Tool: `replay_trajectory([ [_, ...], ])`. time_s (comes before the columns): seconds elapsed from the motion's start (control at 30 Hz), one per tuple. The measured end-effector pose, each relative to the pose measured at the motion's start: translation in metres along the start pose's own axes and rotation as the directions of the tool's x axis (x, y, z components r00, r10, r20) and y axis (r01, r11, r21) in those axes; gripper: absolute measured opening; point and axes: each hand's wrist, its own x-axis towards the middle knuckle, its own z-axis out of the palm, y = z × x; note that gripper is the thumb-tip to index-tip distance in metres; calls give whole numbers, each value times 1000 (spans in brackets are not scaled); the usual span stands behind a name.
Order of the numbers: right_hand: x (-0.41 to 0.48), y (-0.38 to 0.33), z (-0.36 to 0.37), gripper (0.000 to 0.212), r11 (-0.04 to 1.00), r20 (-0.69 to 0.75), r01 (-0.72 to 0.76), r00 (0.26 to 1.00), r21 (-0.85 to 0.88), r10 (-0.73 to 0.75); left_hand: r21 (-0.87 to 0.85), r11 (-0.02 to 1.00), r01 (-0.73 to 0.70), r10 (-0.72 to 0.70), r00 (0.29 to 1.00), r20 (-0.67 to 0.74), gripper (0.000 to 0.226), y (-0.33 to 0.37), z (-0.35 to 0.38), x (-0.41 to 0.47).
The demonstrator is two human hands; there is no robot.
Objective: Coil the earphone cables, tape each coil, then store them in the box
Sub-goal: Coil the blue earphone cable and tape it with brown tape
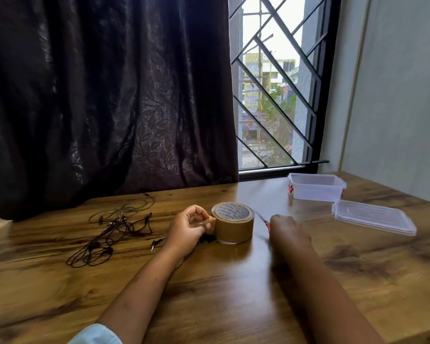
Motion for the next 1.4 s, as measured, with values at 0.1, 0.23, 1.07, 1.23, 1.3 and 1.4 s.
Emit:
replay_trajectory([
  [0.1, 10, 9, -14, 18, 992, -33, 28, 999, 120, -24, -34, 999, 24, -23, 999, 49, 20, -2, 1, 1],
  [0.23, 13, -2, -42, 21, 918, 50, 131, 986, 374, -161, -90, 996, -15, 25, 994, 103, 16, -4, 10, 1],
  [1.07, 14, -86, -75, 41, 662, 141, 568, 801, -489, -582, 348, 936, -58, 51, 998, 28, 5, 4, 6, -2],
  [1.23, 14, -98, -67, 29, 633, 109, 546, 797, -549, -594, 334, 942, -43, 42, 999, 10, 8, 5, 4, -3],
  [1.3, 12, -105, -66, 30, 621, 120, 540, 801, -568, -587, 319, 947, -39, 36, 999, 15, 7, 7, 3, -4],
  [1.4, 10, -114, -66, 32, 575, 148, 534, 799, -621, -582, 300, 953, -36, 28, 999, 30, 8, 10, 2, -6],
])
